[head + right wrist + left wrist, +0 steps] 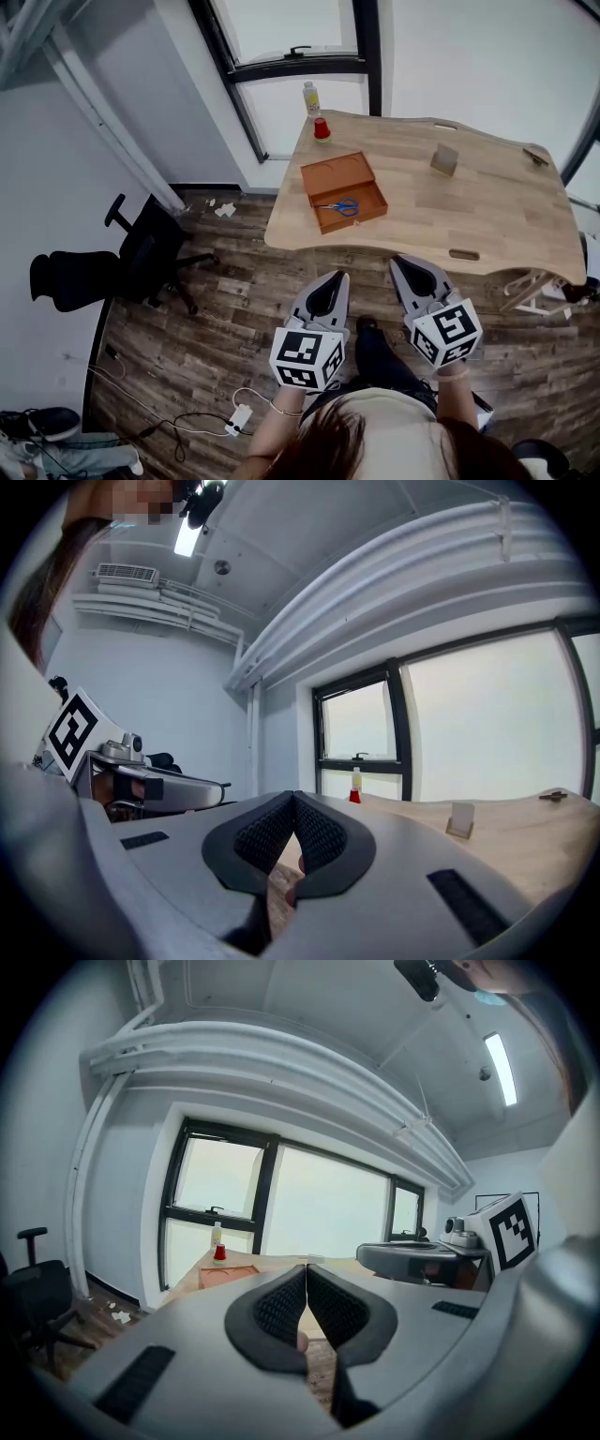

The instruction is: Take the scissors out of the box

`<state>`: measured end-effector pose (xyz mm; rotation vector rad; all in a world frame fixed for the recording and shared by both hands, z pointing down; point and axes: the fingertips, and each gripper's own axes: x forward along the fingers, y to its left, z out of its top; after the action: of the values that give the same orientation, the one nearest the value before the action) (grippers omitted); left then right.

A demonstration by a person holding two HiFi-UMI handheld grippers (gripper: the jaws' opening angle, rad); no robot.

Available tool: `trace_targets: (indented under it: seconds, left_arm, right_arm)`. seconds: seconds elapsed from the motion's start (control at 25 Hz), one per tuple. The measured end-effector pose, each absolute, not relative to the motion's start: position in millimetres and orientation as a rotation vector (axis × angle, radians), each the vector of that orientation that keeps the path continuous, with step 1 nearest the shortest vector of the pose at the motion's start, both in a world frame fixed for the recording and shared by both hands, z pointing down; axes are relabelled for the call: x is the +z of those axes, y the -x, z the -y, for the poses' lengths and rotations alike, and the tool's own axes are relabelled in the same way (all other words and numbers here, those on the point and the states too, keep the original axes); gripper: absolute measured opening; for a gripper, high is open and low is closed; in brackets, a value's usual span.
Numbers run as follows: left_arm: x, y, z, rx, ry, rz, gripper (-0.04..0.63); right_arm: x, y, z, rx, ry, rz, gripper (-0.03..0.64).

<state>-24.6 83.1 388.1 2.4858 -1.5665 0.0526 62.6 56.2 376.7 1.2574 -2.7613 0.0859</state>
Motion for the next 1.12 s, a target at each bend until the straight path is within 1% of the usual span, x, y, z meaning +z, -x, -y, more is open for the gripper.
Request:
trace_targets:
  seconds: [0.56,1.12]
  left_arm:
    - [391,27,-6,0.074,-2.463,1.597,0.02]
    - [394,32,71,0.078,-2.42,1.635,0.02]
  right_arm:
    - [380,-55,22,0.099,-1.192,2.779,0.028]
    - [395,-40,103,0.08,-1.036,2.741,0.031]
